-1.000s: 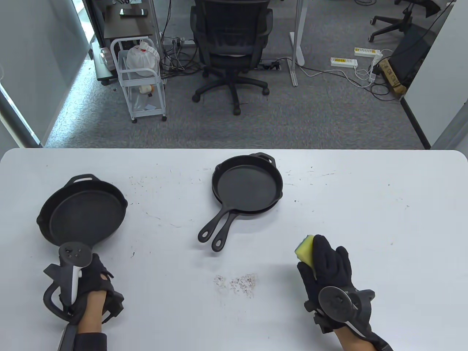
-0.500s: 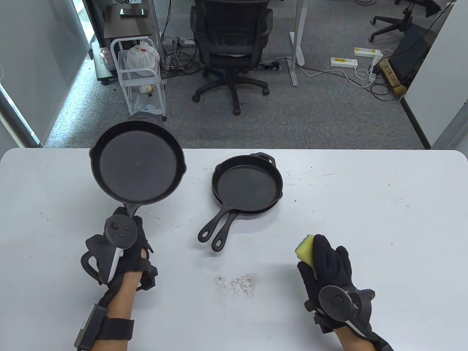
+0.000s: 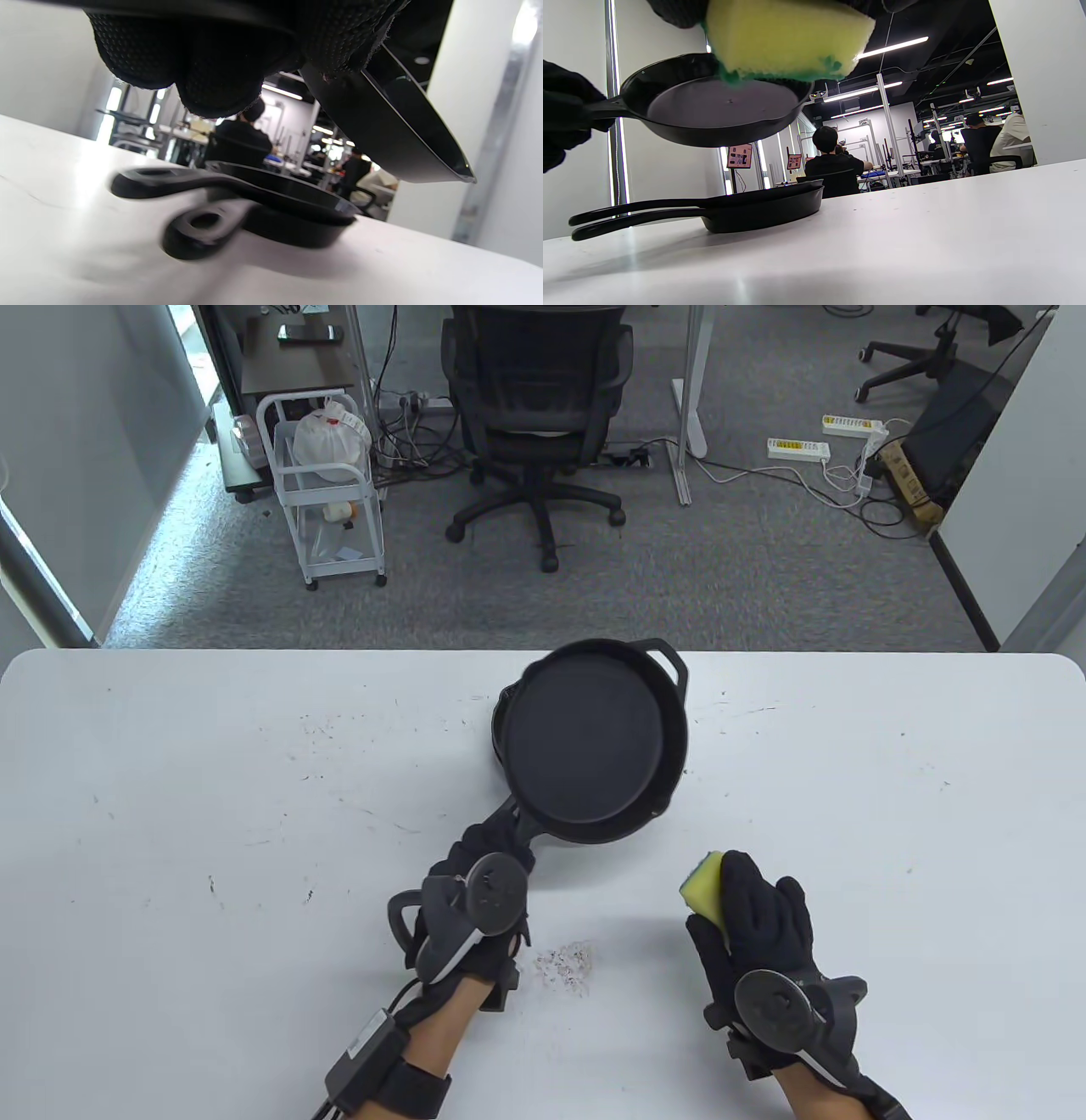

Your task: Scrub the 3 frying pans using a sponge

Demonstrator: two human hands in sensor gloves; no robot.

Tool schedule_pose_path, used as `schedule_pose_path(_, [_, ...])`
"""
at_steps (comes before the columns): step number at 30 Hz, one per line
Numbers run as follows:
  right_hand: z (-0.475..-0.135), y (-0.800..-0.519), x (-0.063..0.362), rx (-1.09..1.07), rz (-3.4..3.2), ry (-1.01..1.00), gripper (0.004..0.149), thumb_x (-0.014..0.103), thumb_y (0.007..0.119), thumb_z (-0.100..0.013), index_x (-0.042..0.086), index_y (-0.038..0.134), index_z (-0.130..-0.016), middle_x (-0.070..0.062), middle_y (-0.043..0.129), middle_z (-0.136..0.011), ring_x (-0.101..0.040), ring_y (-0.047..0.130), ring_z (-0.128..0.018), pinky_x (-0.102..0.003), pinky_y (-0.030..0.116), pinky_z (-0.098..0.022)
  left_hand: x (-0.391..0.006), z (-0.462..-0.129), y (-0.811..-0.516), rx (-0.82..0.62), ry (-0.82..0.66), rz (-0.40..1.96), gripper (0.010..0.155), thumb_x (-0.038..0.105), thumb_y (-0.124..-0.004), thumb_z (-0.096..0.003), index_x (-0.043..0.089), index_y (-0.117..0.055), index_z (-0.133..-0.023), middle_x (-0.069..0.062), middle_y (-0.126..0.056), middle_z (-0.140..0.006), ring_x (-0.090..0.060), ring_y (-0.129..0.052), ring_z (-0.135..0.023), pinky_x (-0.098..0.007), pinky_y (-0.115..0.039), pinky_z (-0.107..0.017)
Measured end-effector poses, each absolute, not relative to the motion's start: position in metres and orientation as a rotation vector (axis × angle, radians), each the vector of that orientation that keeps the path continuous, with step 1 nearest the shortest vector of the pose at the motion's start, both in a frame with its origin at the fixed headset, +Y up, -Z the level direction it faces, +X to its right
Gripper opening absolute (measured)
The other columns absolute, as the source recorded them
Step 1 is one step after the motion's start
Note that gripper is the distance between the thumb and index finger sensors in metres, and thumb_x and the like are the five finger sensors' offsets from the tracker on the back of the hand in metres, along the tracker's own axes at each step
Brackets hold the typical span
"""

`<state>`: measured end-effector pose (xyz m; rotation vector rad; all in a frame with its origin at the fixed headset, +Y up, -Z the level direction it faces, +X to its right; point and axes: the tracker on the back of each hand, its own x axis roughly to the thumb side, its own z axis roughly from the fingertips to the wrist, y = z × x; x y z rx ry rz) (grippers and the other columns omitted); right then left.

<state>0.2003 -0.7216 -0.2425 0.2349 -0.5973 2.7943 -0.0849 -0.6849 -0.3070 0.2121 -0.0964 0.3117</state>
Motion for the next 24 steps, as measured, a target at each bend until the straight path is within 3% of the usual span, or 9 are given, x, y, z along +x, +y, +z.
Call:
schedule_pose_path(8, [-0.248,-0.727,0.201,0.215,2.837,-0.537,0.075,0.05,0.071,-0.045,0.025,0.035,-0.106,-0.005,0.061,-0.111,-0.031,0.084,-0.092,-0.059,0.054,-0.075,-0.055,-0.3,-0.718,0.193,-0.174,0.376,0.06,0.037,-0.083,-0.0491,0.015,-0.075,-0.104,-0.009,-0.092,-0.083,-0.024,-0.104,-0.061,-0.057,-0.084,-0.059])
schedule_pose_path(20, [-0.258,-0.715,0.149,0.355,3.134,-0.455,0.07,0.046,0.076,-0.045,0.03,0.046,-0.106,-0.003,0.064,-0.112,-0.031,0.079,-0.096,-0.059,0.049,-0.076,-0.061,-0.284,-0.715,0.204,-0.281,0.379,0.059,0.036,-0.086,-0.0469,0.016,-0.079,-0.102,-0.009,-0.094,-0.082,-0.025,-0.105,-0.06,-0.057,-0.084,-0.059])
schedule_pose_path(24, [-0.274,-0.706,0.124,0.389,3.258,-0.239,0.069,0.045,0.075,-0.045,0.031,0.045,-0.106,-0.002,0.061,-0.113,-0.031,0.074,-0.098,-0.06,0.047,-0.077,-0.06,-0.276,-0.712,0.225,-0.314,0.346,0.059,0.037,-0.088,-0.0461,0.018,-0.08,-0.101,-0.008,-0.095,-0.081,-0.024,-0.106,-0.06,-0.057,-0.084,-0.059])
